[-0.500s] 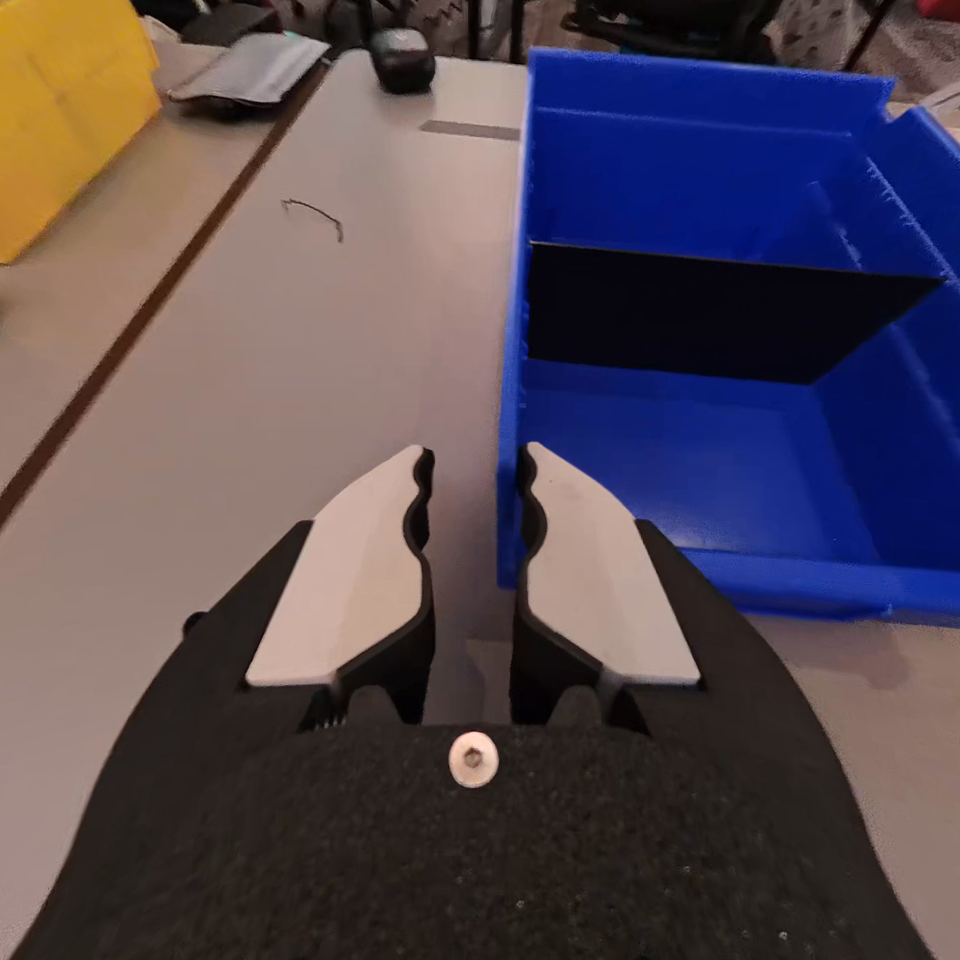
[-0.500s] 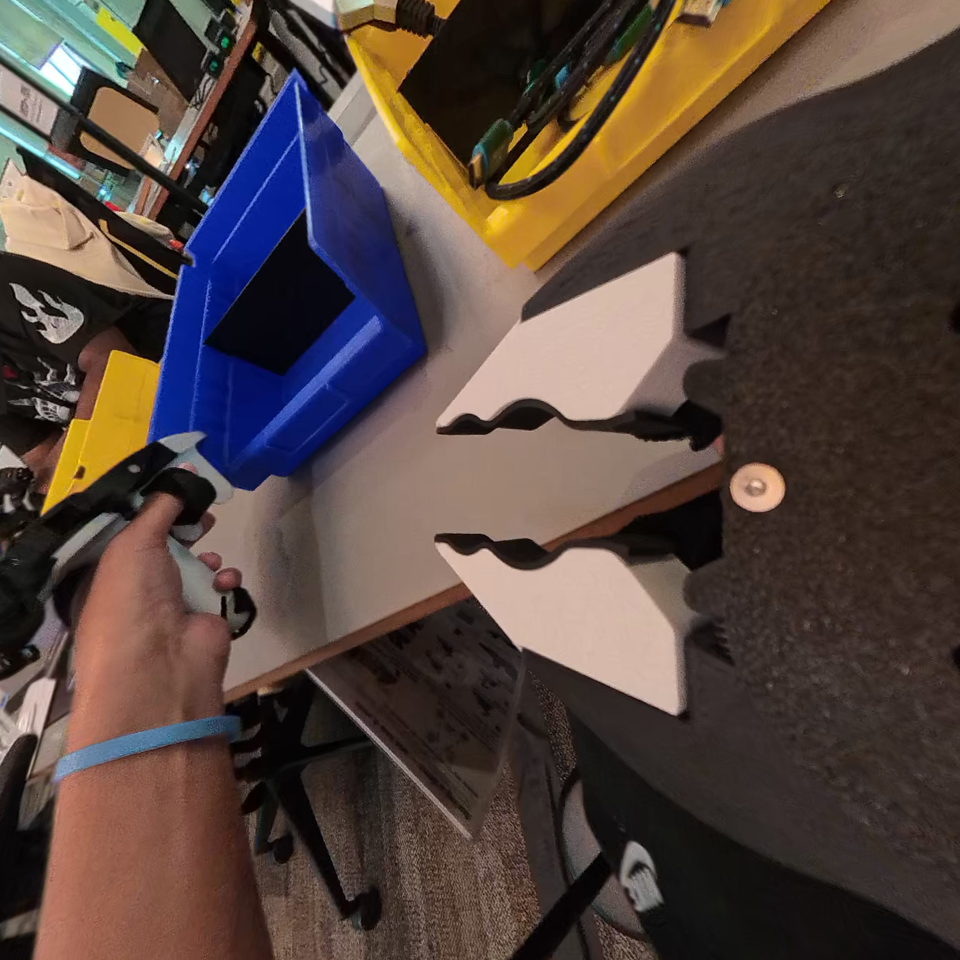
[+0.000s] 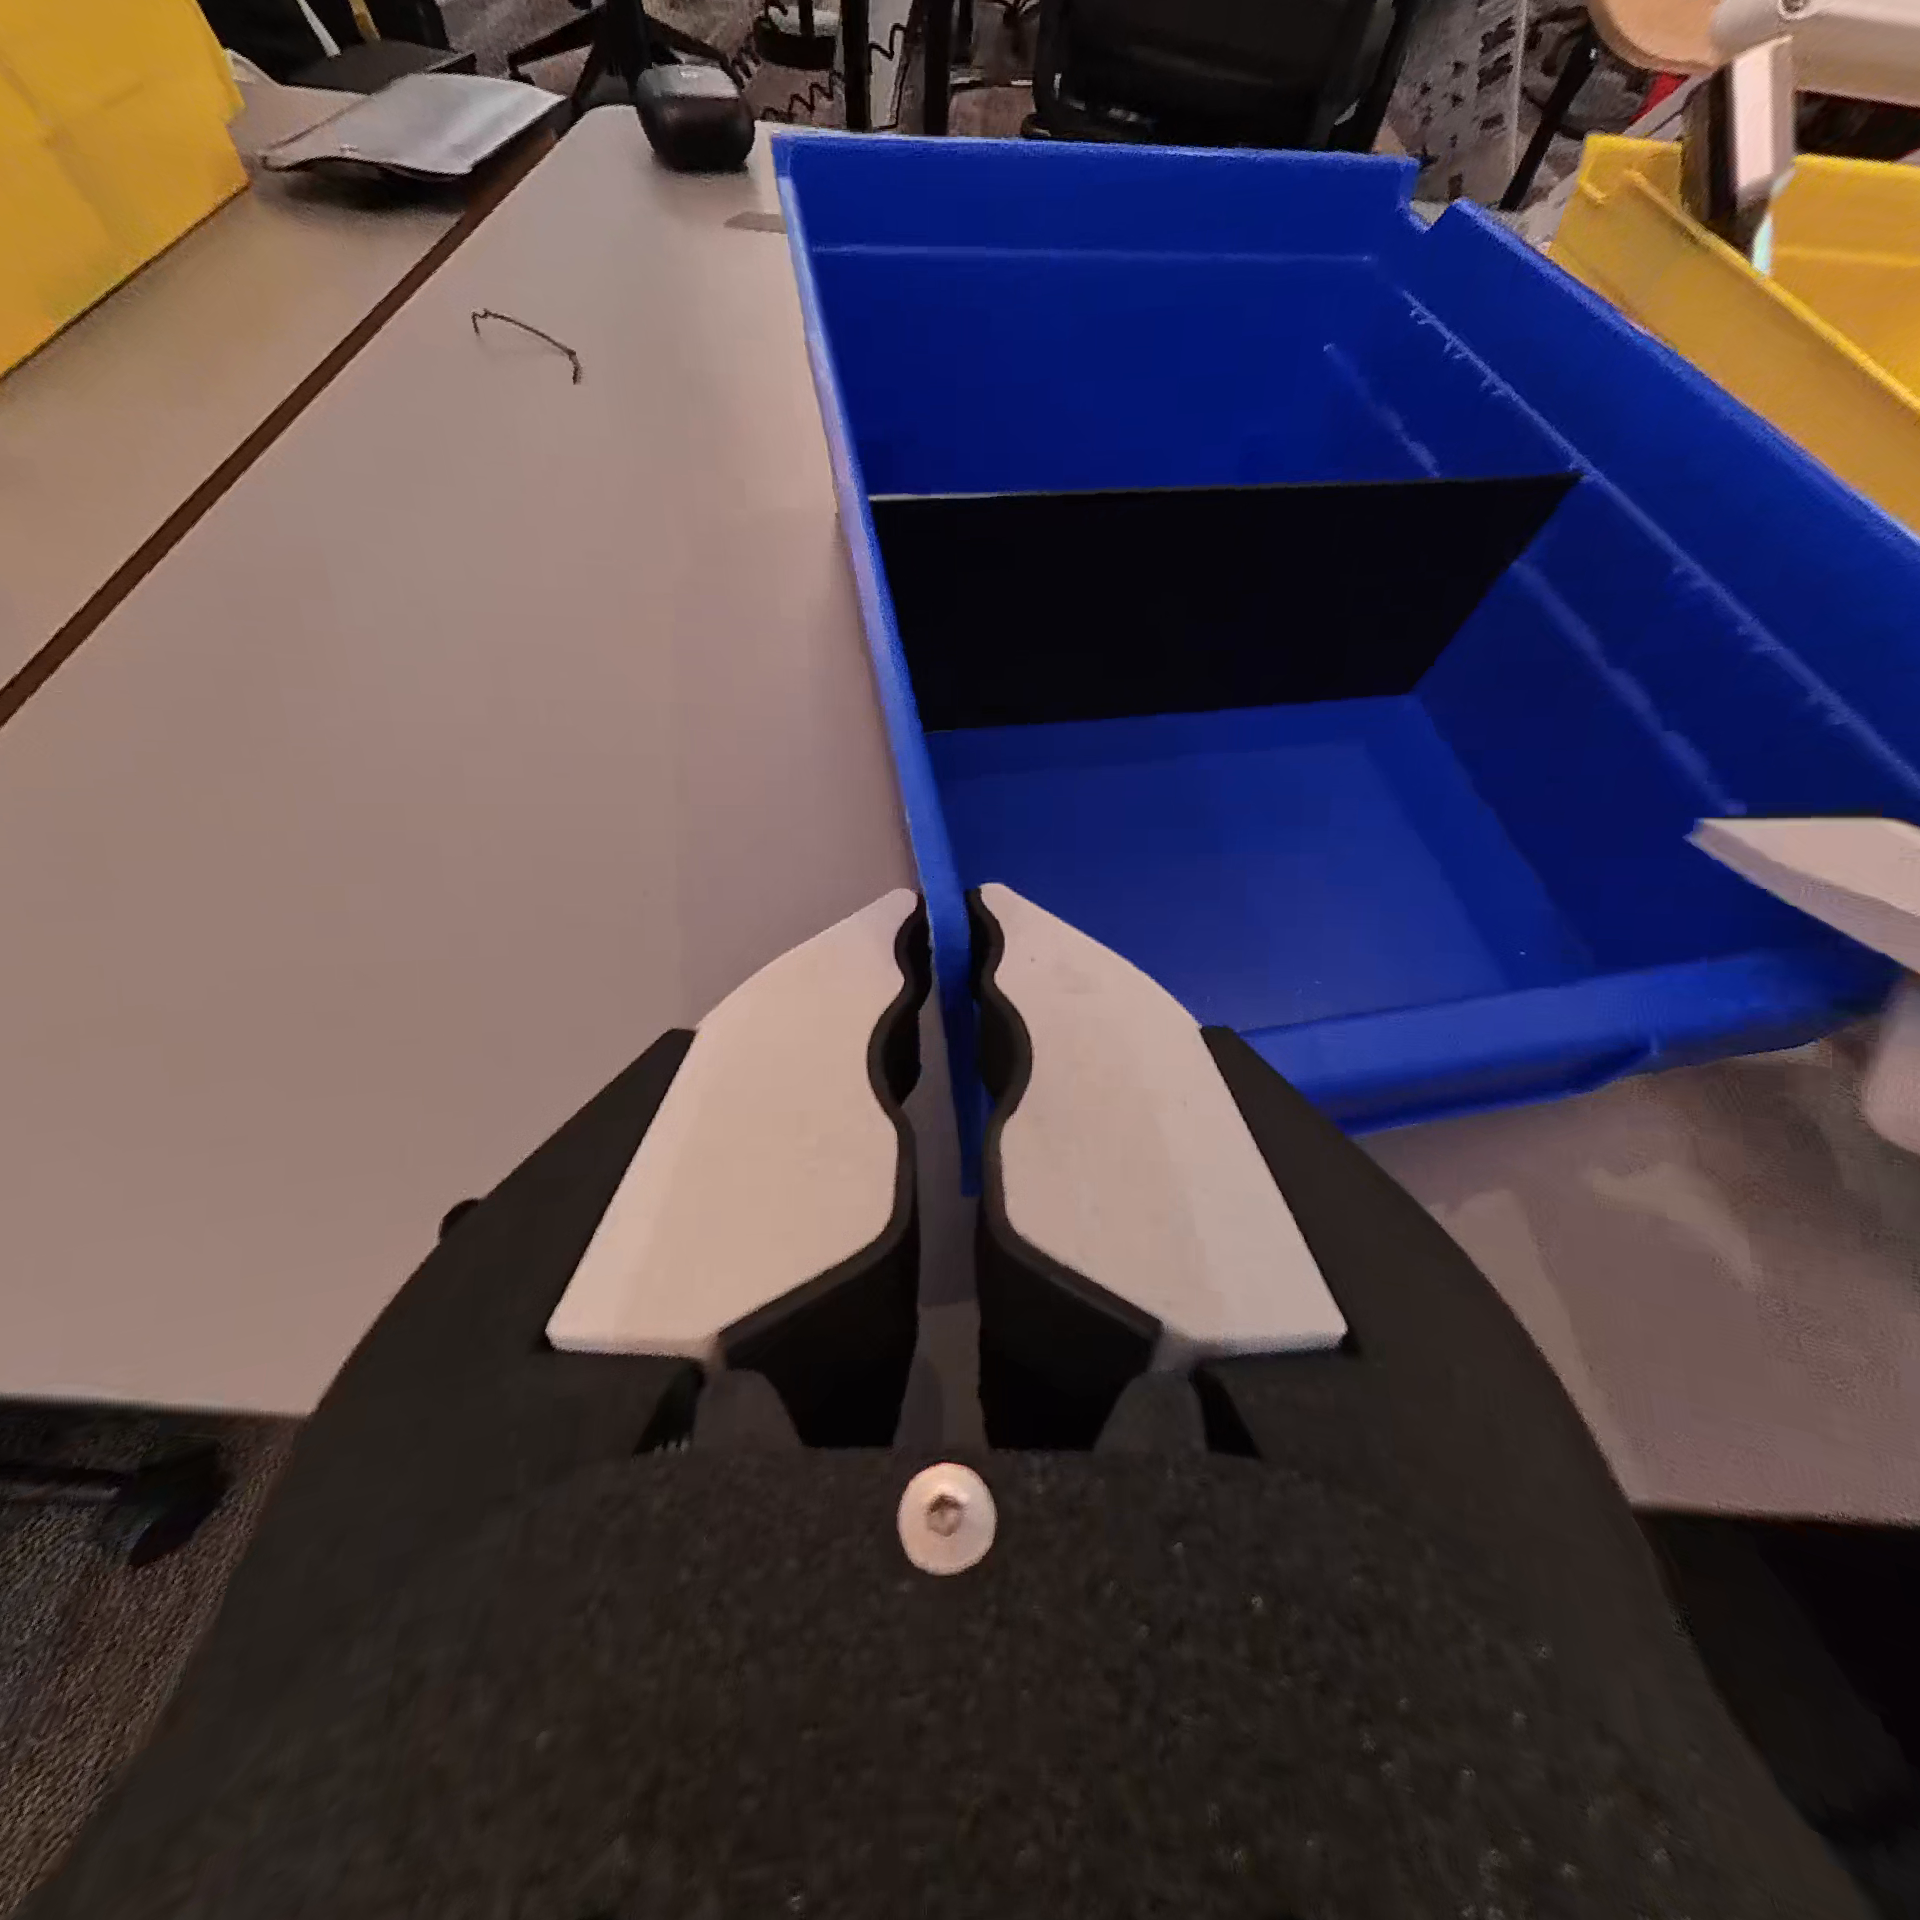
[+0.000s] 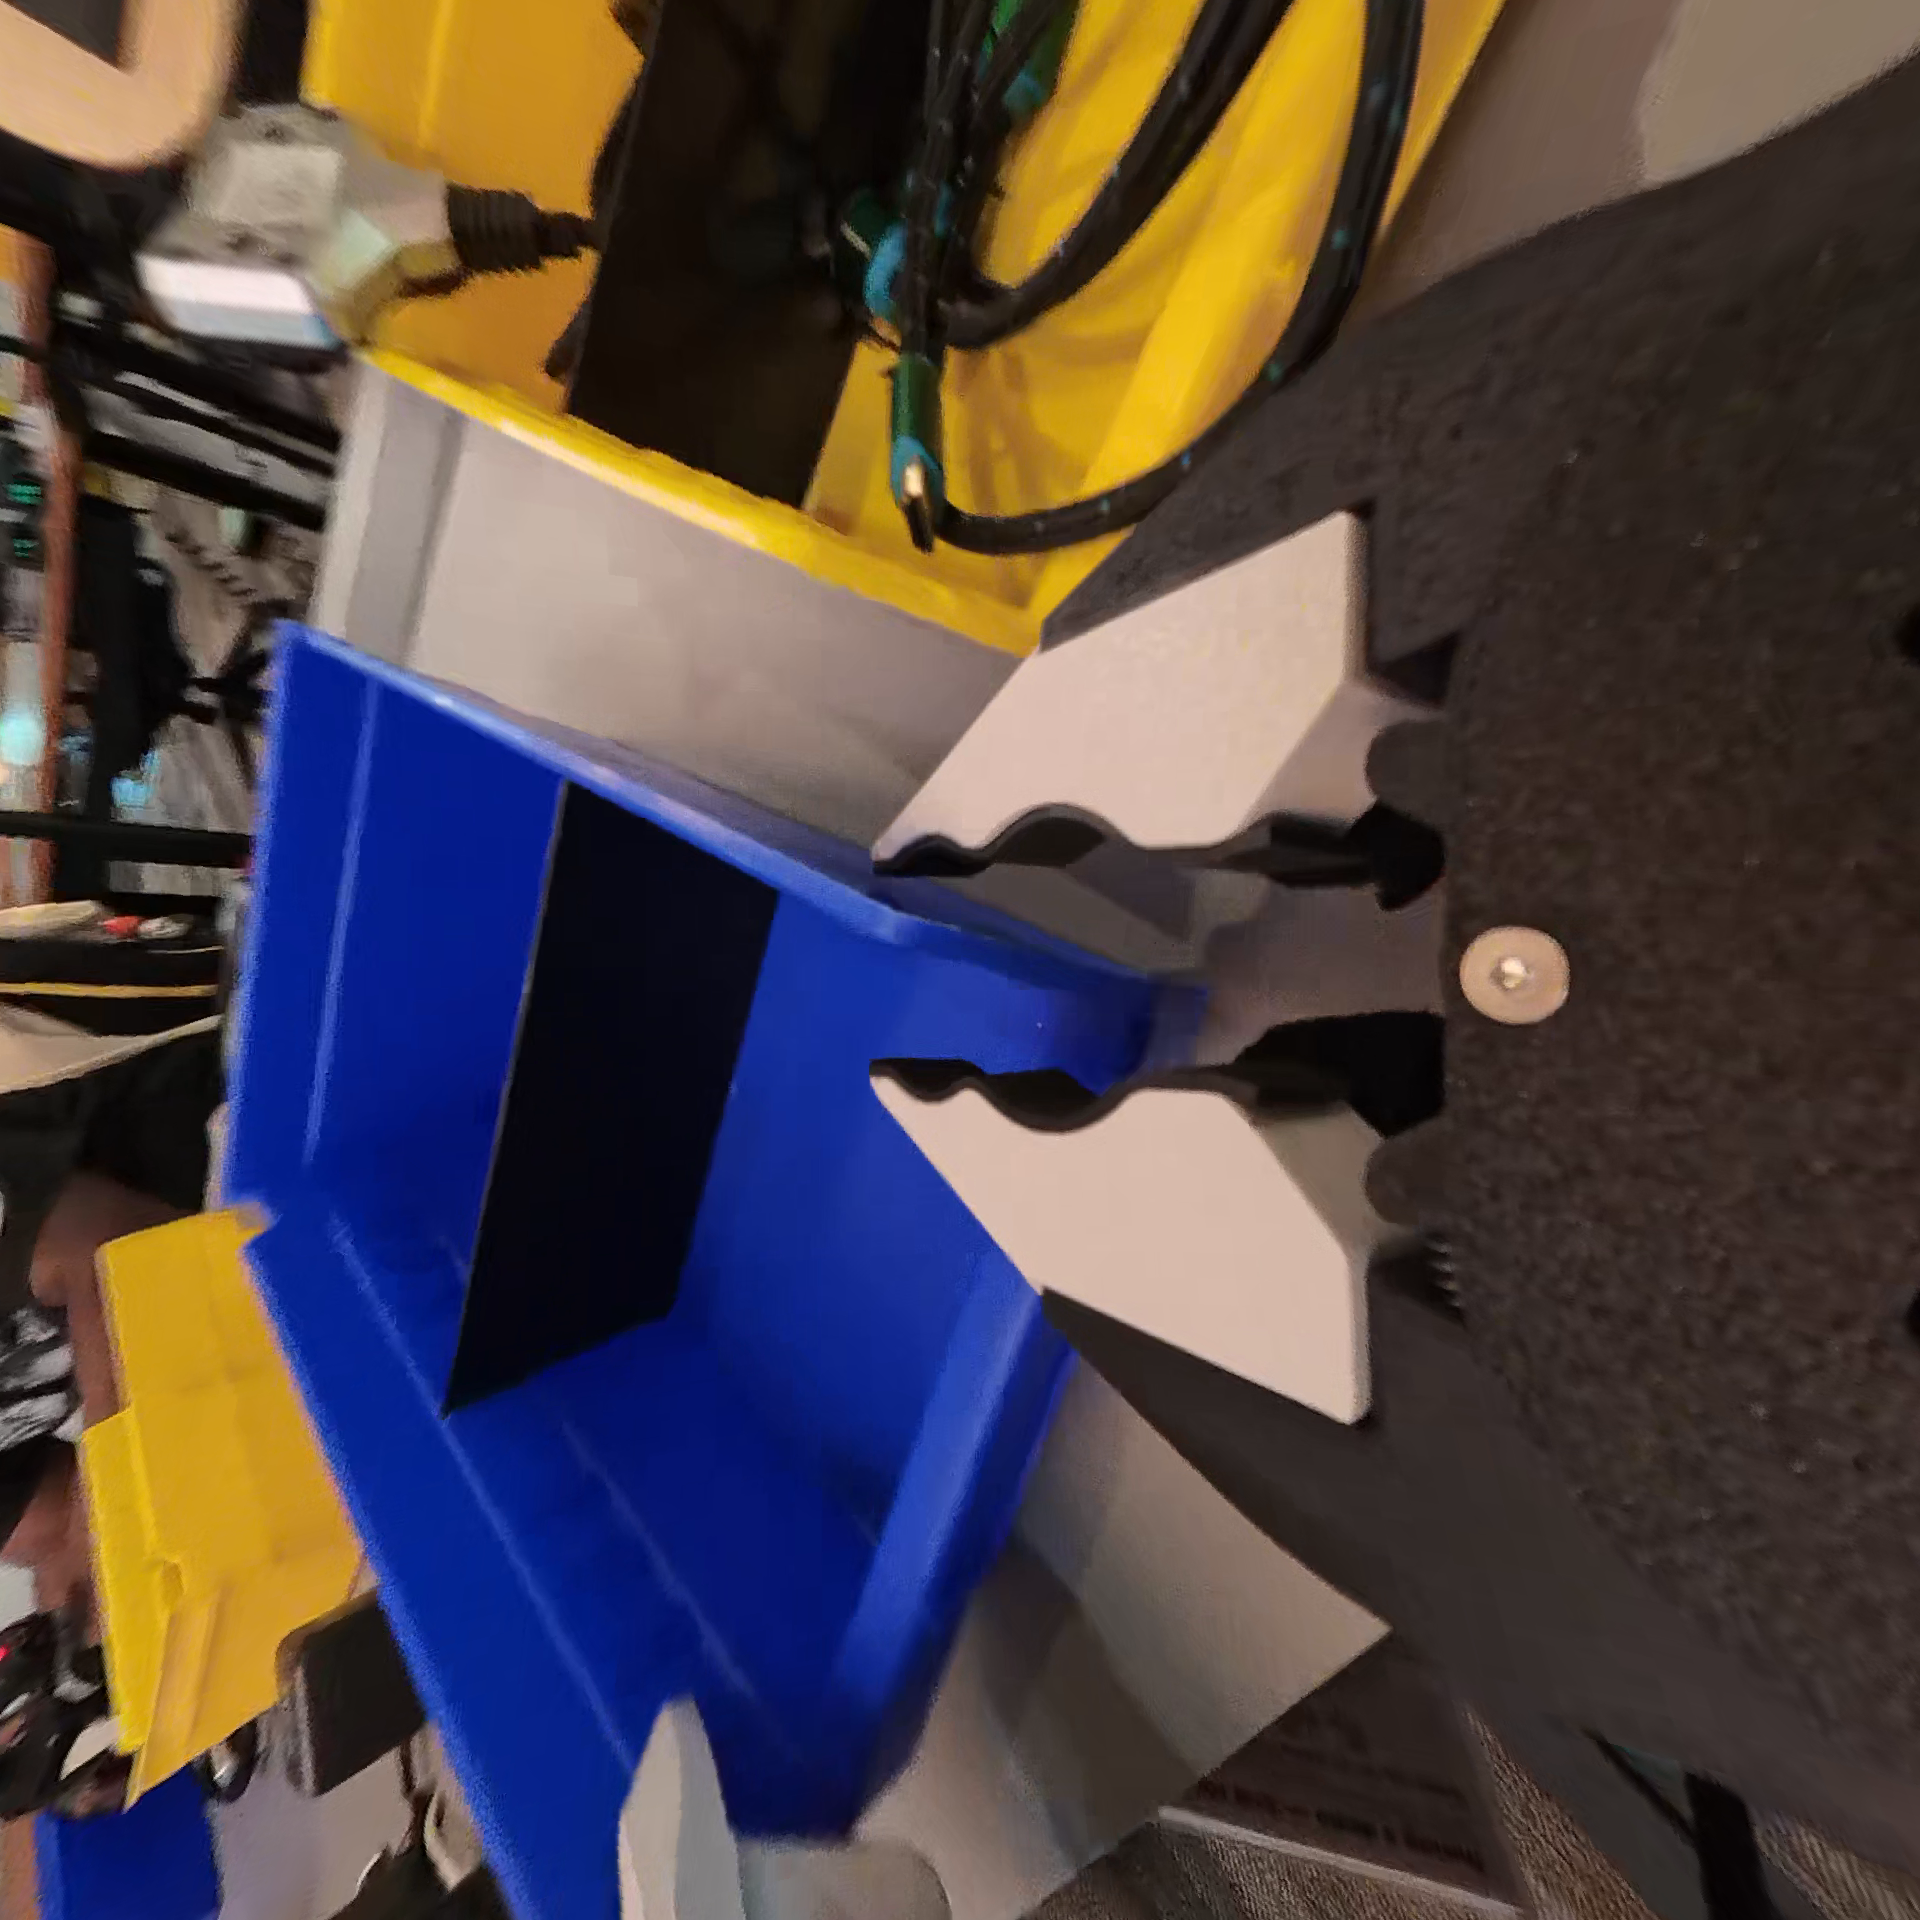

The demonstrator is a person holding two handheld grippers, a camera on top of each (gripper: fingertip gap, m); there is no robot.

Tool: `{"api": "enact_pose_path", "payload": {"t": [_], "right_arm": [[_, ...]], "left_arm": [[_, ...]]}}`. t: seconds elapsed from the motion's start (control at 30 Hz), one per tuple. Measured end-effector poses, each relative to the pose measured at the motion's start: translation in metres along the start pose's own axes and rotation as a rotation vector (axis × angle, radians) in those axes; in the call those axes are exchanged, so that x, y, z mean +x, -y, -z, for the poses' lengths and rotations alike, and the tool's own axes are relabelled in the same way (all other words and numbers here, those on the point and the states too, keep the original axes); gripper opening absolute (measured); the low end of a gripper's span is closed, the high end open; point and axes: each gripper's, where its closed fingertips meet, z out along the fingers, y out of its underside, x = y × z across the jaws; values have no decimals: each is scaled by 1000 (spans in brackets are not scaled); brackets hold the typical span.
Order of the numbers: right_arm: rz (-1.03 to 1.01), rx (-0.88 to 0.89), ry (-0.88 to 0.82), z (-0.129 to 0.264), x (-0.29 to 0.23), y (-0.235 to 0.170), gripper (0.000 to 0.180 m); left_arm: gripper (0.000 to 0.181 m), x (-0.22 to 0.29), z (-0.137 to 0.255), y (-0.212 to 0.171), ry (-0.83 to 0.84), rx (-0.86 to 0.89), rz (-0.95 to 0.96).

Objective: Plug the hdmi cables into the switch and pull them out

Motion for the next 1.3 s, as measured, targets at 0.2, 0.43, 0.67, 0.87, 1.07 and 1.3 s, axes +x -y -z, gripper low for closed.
{"api": "enact_pose_path", "payload": {"t": [0.2, 0.43, 0.67, 0.87, 1.07, 1.3], "right_arm": [[-57, -43, -16, 6, 0, 1, 7], [-43, 117, -47, 44, 29, 63, 3], [19, 343, -225, 131, 163, 172, 2], [10, 360, -484, 221, 361, 161, 3], [-246, 139, -623, 273, 541, 15, 2], [-255, -49, -631, 292, 572, -85, 2]], "left_arm": [[6, 3, 40, -6, 114, 25, -102], [5, 49, 78, 61, 246, 261, -203], [8, 187, 65, 176, 68, 513, -293], [7, 395, 2, 209, -173, 544, -327], [9, 583, -94, 115, -345, 300, -511], [11, 623, -118, 22, -433, 122, -562]]}}
